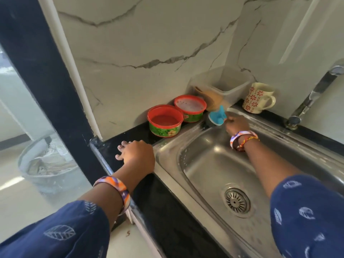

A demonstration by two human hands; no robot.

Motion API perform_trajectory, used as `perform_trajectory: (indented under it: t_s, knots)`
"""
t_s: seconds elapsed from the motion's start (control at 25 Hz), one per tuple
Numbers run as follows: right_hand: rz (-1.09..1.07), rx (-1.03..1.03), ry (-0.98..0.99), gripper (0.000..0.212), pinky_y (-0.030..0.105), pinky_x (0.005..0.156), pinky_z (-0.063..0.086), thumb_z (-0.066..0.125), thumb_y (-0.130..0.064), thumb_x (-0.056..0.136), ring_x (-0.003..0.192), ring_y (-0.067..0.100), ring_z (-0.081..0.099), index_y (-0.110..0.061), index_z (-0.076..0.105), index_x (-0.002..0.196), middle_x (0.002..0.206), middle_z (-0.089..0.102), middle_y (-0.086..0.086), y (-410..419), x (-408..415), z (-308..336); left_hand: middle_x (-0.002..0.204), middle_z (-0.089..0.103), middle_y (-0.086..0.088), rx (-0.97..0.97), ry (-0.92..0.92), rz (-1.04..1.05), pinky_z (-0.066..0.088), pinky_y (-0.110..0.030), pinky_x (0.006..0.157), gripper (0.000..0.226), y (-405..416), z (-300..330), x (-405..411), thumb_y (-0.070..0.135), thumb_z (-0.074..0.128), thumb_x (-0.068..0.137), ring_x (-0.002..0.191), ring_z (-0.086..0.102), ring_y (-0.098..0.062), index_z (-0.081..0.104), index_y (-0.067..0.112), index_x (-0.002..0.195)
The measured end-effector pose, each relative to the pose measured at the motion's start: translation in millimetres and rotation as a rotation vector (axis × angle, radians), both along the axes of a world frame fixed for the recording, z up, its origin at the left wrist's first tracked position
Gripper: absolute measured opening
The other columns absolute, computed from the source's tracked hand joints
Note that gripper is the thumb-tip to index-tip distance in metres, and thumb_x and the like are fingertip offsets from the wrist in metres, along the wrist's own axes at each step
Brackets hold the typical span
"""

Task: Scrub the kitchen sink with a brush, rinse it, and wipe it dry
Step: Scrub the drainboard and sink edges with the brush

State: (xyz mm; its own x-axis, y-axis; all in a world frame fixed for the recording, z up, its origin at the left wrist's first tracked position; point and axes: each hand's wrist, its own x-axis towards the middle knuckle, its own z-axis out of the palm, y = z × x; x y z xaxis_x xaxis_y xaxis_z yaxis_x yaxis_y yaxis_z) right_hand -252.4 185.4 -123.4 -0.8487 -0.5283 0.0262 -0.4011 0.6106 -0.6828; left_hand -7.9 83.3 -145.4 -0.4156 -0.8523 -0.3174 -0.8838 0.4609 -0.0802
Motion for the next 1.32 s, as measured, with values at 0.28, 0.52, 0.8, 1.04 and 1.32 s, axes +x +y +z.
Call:
perform_trajectory:
  t_s: [0.28, 0.52, 0.8, 1.04, 1.32]
  knots:
    - [0.48, -0.241, -0.274, 0.04, 0.006, 0.037, 0.031, 0.048, -0.009, 0.096, 0.032, -0.007, 0.041, -0.024, 0.042, 0.132, 0.044, 0.049, -0.017, 46, 98, -27, 0.134, 0.048, -0.026, -0.085, -0.13, -0.083, 0.049, -0.054, 0.09, 0.044, -13, -8, -6, 0.008, 0.053, 0.085, 0.123, 0.045, -0.048, 0.055, 0.007, 0.129]
    - [0.107, 0.045, 0.129, 0.039, 0.025, 0.09, 0.041, 0.046, -0.018, 0.097, 0.118, 0.027, 0.057, -0.017, 0.05, 0.136, 0.124, 0.062, 0.015, 27, -1, -23, 0.127, 0.058, -0.015, -0.191, -0.198, -0.157, 0.051, -0.04, 0.086, 0.035, -9, 5, -13, 0.015, 0.043, 0.094, 0.12, 0.054, -0.036, 0.058, 0.008, 0.126]
    - [0.316, -0.191, -0.097, 0.036, 0.007, 0.056, 0.037, 0.051, -0.01, 0.095, 0.053, -0.013, 0.051, -0.013, 0.054, 0.13, 0.069, 0.058, -0.019, 37, 54, -37, 0.126, 0.057, -0.015, -0.172, -0.141, -0.095, 0.047, -0.049, 0.091, 0.033, -10, 10, -12, 0.019, 0.049, 0.093, 0.118, 0.053, -0.038, 0.059, 0.01, 0.124]
    - [0.247, -0.07, 0.024, 0.036, 0.009, 0.067, 0.039, 0.05, -0.016, 0.095, 0.084, -0.003, 0.067, -0.016, 0.054, 0.131, 0.096, 0.071, 0.002, 32, 31, -25, 0.125, 0.059, -0.01, -0.132, -0.353, -0.211, 0.05, -0.035, 0.08, 0.037, -14, 29, -21, 0.02, 0.045, 0.094, 0.113, 0.059, -0.03, 0.055, 0.012, 0.129]
    - [-0.207, -0.011, 0.026, 0.04, 0.035, 0.099, 0.039, 0.04, -0.013, 0.097, 0.122, 0.035, 0.051, -0.011, 0.051, 0.135, 0.135, 0.053, 0.016, -2, -57, -6, 0.065, 0.051, 0.007, 0.129, 0.022, -0.259, 0.044, -0.026, 0.07, 0.031, 0, 91, -33, 0.042, 0.047, 0.094, 0.079, 0.062, -0.017, 0.058, 0.018, 0.078]
